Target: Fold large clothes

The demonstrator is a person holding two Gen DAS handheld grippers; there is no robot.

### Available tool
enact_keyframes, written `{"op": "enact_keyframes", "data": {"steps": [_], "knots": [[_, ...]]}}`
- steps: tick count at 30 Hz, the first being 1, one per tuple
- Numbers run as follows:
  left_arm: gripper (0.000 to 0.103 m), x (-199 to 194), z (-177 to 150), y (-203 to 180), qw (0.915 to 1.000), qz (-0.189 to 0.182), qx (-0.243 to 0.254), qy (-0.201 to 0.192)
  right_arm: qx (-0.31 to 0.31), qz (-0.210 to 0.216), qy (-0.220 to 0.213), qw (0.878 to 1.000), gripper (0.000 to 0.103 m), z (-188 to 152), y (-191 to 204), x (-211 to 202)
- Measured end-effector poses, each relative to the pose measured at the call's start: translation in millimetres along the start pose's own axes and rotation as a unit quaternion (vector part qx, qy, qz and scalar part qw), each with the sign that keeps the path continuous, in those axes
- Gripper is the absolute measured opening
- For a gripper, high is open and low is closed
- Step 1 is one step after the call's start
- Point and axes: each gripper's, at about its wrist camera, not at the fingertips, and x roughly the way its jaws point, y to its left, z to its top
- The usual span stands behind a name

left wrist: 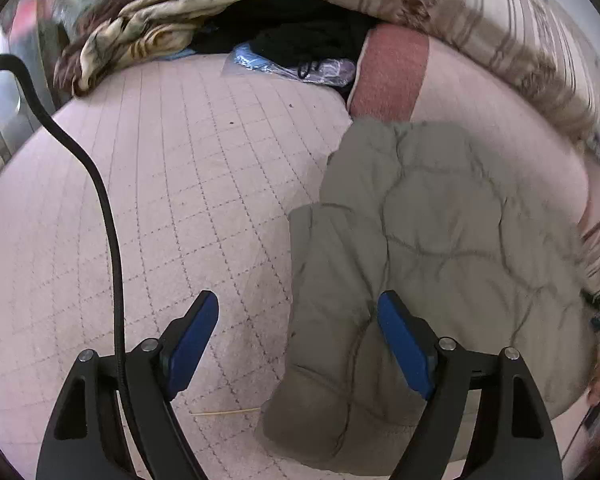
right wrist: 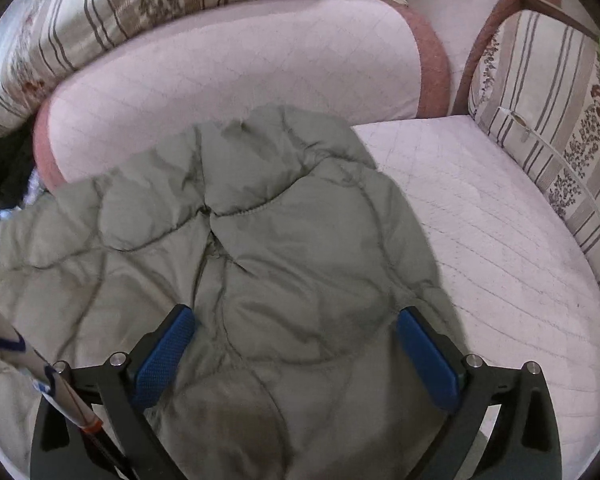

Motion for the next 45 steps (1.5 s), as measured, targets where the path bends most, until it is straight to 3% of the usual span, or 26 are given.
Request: {"op": "enact_keyframes", "data": {"steps": [3,7,10,14,18,22,25,28,31,37,40,45], "knots": [[0.081,11,3,17,0.9989,-0.022,-0.03,0.03,0.007,-0.001,0.005,1.0,0.103,-1,-21,-13],[0.082,33,-2,30,0.9873,-0.118,-0.064,0.085,0.009,-0.027,0.048,0.998,0.103,-8,-55,4],[0.085,41,-7,33,0.9815,-0.146,-0.076,0.098,0.064,0.041,0.095,0.993,0.103,-19,-81,27],[0.087,44,-8,42,0.9733,-0.178,-0.104,0.102,0.179,0.165,0.161,0.956,0.103,-31,-114,65],[0.088,54,-14,42,0.9614,-0.219,-0.122,0.114,0.151,0.188,0.162,0.957,0.103,-26,-113,71],[0.099,65,-23,18,0.9495,-0.27,-0.09,0.132,0.13,0.211,0.161,0.955,0.103,-21,-106,78],[0.1,56,-27,-4,0.9666,-0.224,-0.056,0.111,0.125,0.222,0.151,0.955,0.103,-19,-103,80],[0.08,48,-25,-2,0.9646,-0.226,-0.076,0.111,0.099,0.267,0.153,0.946,0.098,-24,-81,77],[0.065,37,-23,-3,0.9666,-0.222,-0.077,0.103,0.086,0.261,0.147,0.95,0.09,-26,-68,74],[0.062,27,-24,-19,0.9821,-0.168,-0.041,0.075,0.093,0.254,0.146,0.951,0.078,-27,-68,69],[0.055,19,-24,-22,0.9845,-0.16,-0.032,0.064,0.095,0.249,0.142,0.953,0.059,-25,-63,59],[0.051,7,-25,-31,0.9904,-0.131,-0.008,0.042,0.102,0.246,0.126,0.956,0.045,-27,-68,38]]}}
